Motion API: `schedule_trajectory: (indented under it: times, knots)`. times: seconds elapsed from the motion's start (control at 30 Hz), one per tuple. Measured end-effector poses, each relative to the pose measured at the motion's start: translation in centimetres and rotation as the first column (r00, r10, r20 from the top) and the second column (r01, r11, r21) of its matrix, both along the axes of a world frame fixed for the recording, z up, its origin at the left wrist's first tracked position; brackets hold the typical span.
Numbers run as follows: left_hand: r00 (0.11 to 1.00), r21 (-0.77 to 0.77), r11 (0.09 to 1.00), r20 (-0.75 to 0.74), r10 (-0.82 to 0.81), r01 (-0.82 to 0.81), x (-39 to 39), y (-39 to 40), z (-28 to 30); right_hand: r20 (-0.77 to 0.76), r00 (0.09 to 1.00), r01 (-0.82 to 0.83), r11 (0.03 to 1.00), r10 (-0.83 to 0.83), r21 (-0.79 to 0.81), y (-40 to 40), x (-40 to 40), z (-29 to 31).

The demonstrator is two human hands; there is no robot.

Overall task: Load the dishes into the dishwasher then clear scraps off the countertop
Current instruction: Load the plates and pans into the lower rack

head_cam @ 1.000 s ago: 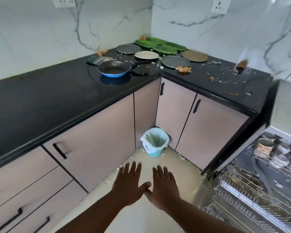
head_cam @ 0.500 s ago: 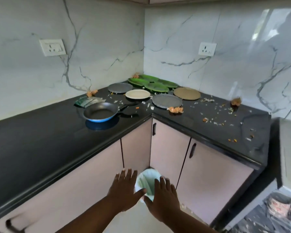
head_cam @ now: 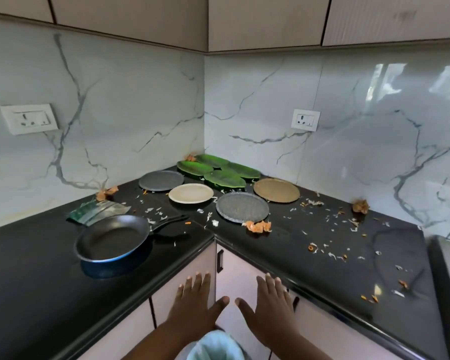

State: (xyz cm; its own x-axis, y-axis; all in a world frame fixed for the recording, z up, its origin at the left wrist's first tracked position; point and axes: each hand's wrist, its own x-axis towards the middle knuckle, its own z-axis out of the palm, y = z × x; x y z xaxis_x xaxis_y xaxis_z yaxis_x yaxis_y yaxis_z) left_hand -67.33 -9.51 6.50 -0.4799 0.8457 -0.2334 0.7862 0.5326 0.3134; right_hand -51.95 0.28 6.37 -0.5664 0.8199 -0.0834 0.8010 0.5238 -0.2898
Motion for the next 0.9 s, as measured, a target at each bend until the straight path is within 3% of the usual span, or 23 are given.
schedule_trajectory:
  times: [0.23, 0.4, 0.47, 0.6, 0.67, 0.73, 0.9]
  knots:
    - [0.965, 0.298, 0.953, 0.26, -0.031, -0.049, -7.6, 11.4, 0.5, -0.032, 0.985, 0.174, 0.984, -0.172, 0.045, 9.3, -3.8, 1.2]
    - [0.771, 0.368, 0.91, 0.63, -0.093, -0.191, -13.1, 19.5, 2.7, -0.083, 0.942, 0.326, 0.945, -0.325, 0.008, 15.0, -7.6, 2.1]
    - [0.652, 0.321, 0.903, 0.756, -0.064, -0.284, -15.5, 22.1, 3.7, -0.117, 0.919, 0.377, 0.926, -0.377, -0.024, 17.4, -9.1, 2.4]
    - [0.187, 0.018, 0.858, 0.978, 0.092, -0.514, -19.4, 25.9, 4.2, -0.162, 0.865, 0.461, 0.879, -0.475, -0.121, 21.2, -11.4, 3.1]
    - [0.053, -0.081, 0.831, 0.99, 0.132, -0.55, -21.0, 27.4, 4.0, -0.14, 0.855, 0.481, 0.865, -0.499, -0.145, 23.2, -12.1, 3.3]
    - [0.002, -0.121, 0.797, 0.989, 0.151, -0.592, -21.9, 28.9, 3.7, -0.134, 0.847, 0.489, 0.853, -0.514, -0.183, 25.6, -12.6, 3.1]
    - [0.028, -0.134, 0.761, 0.98, 0.196, -0.635, -22.5, 31.6, 2.3, -0.214, 0.805, 0.458, 0.81, -0.553, -0.366, 32.0, -14.5, 2.6]
